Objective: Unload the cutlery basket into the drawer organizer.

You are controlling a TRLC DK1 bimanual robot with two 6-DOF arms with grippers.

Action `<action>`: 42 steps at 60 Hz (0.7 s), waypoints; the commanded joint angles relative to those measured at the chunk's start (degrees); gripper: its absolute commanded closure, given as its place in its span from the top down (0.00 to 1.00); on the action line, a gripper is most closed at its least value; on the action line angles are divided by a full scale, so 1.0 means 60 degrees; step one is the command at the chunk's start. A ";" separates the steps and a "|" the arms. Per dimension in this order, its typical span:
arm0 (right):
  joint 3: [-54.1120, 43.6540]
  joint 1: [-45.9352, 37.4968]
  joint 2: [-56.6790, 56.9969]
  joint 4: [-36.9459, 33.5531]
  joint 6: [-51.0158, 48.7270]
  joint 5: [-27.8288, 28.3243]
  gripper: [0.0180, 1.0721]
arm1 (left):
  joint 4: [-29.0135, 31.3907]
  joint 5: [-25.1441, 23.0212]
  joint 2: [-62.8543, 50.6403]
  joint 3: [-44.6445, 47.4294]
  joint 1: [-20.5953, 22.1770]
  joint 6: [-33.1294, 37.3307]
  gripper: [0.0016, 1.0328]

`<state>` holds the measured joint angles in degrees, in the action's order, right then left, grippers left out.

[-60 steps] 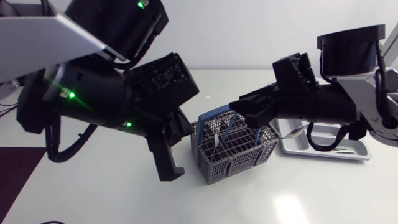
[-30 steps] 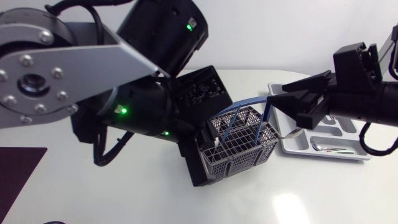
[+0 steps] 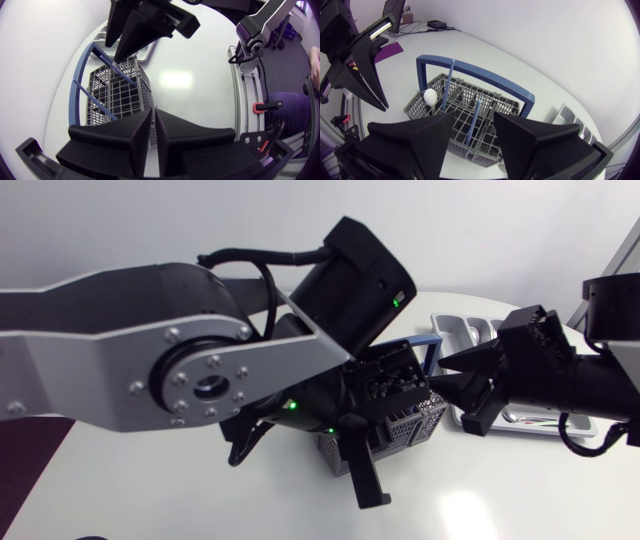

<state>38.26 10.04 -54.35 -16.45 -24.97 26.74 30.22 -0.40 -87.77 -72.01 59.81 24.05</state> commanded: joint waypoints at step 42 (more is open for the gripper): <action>0.0288 0.0655 -0.0947 0.0603 0.0280 -0.0692 0.06 | -0.0905 0.0009 -0.0387 0.0649 -0.0213 0.0312 0.14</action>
<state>38.48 13.69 -61.71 -12.34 -24.01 22.79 25.36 -0.40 -88.68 -69.78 58.98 25.17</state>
